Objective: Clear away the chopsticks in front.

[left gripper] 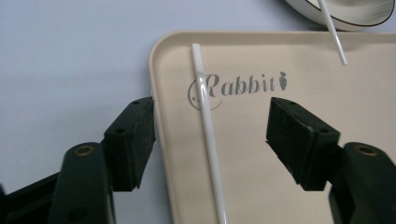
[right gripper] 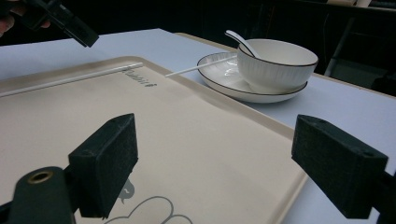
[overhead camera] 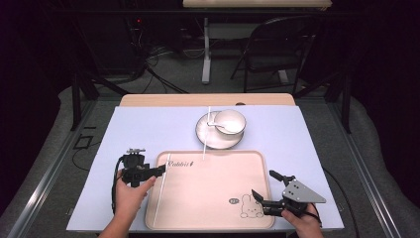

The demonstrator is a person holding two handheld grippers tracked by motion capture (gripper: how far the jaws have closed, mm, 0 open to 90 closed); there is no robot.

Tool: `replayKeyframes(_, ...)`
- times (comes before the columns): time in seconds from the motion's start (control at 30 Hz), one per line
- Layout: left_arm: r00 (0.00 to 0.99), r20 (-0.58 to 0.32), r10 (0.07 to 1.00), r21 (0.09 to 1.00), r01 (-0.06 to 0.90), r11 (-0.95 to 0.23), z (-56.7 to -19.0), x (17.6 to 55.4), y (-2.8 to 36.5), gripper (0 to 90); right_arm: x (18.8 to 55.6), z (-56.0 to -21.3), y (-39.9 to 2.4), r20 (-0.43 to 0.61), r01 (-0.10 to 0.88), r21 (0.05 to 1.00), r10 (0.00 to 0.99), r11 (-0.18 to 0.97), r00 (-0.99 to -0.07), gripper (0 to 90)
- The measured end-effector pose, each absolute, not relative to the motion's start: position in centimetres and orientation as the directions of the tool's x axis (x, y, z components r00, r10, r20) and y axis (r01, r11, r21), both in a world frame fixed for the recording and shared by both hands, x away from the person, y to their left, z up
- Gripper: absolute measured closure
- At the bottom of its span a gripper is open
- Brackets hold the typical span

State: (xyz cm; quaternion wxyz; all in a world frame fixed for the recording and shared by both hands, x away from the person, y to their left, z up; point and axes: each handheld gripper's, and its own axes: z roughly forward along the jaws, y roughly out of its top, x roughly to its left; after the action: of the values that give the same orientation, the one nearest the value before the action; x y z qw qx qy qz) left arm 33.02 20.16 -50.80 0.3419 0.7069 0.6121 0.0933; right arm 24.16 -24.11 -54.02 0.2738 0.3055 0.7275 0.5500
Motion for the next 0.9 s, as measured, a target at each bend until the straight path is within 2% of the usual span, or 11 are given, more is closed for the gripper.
replayKeyframes(0.1,0.260,-0.310,0.915,0.599,0.800,-0.025,-50.4,33.6,20.3,27.4,24.2,-54.0,-24.1,-0.064,0.143,0.967,0.746,0.210,-0.663,14.0)
replayKeyframes(0.33,0.283,-0.278,0.918,0.603,0.795,-0.062,-49.7,35.1,20.1,27.2,24.2,-54.0,-24.1,-0.064,0.144,0.967,0.746,0.211,-0.663,14.1)
replayKeyframes(0.6,0.281,-0.254,0.925,0.605,0.793,-0.075,-49.2,36.6,20.2,33.0,24.2,-54.0,-24.2,-0.063,0.144,0.967,0.746,0.209,-0.663,14.0)
replayKeyframes(0.9,0.255,-0.296,0.921,0.595,0.803,-0.031,-48.8,37.9,20.8,34.1,24.2,-54.0,-24.1,-0.065,0.143,0.967,0.746,0.212,-0.663,14.0)
